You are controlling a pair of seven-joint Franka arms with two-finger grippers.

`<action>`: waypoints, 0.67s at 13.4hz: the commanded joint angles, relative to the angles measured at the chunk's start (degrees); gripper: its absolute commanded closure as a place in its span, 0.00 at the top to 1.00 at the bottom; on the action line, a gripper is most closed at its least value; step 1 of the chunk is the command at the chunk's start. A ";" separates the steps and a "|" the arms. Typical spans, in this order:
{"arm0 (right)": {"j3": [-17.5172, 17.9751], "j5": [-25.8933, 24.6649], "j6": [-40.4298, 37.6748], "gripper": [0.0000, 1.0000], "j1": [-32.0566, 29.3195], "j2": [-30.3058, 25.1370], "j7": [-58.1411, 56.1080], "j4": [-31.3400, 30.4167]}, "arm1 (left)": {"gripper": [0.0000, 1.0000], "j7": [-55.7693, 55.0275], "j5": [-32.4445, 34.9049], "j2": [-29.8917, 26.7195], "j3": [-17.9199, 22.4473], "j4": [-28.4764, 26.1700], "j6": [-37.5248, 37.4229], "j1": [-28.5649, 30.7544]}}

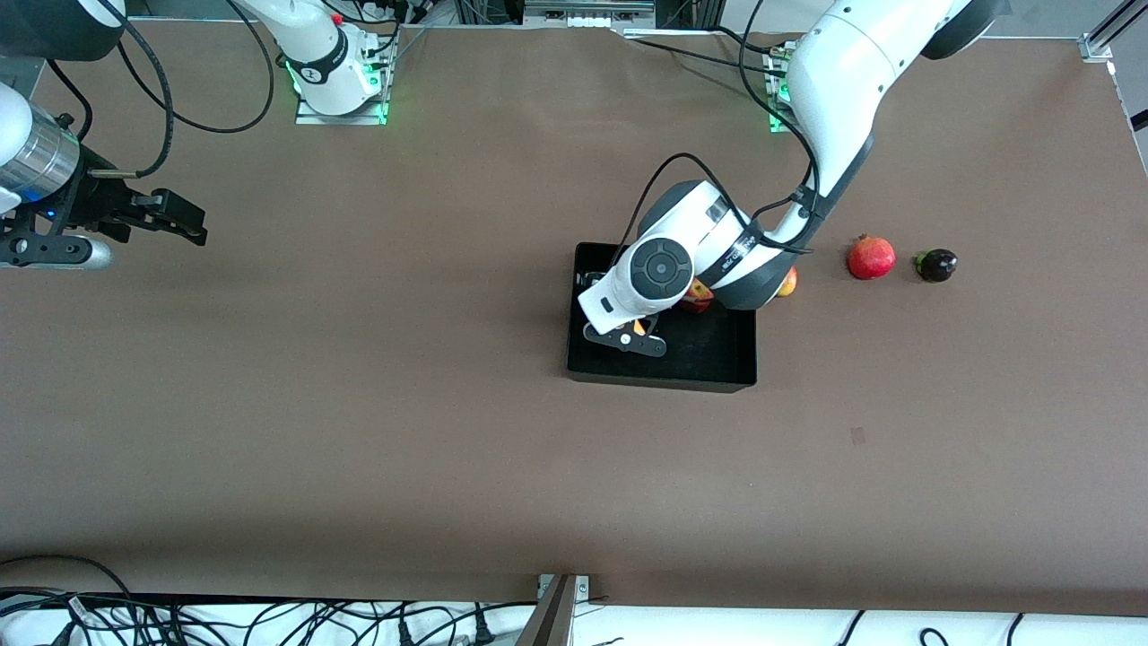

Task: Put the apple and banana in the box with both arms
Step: 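Carry the banana into the black box and lower it, then open the left gripper to release the banana in the box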

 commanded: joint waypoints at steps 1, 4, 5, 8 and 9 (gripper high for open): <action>0.49 -0.61 0.08 1.00 -0.55 0.09 -0.09 0.50 | 0.00 -0.79 1.60 0.36 0.66 -1.20 3.12 -1.06; 0.49 -0.61 0.08 1.00 -0.55 0.09 -0.09 0.50 | 0.00 -0.79 1.60 1.33 0.75 -1.64 7.35 -0.89; 0.49 -0.61 0.16 1.00 -0.55 0.09 -0.09 0.59 | 0.00 -0.79 1.60 2.11 0.75 -1.64 8.41 -0.89; 0.49 -0.61 0.25 1.00 -0.55 0.09 -0.09 0.59 | 0.00 -0.70 1.69 4.14 1.28 -1.82 10.96 -1.06; 0.49 -0.61 0.25 1.00 -0.55 0.09 -0.09 0.59 | 0.00 -0.70 1.69 4.49 1.45 -1.82 10.97 -1.07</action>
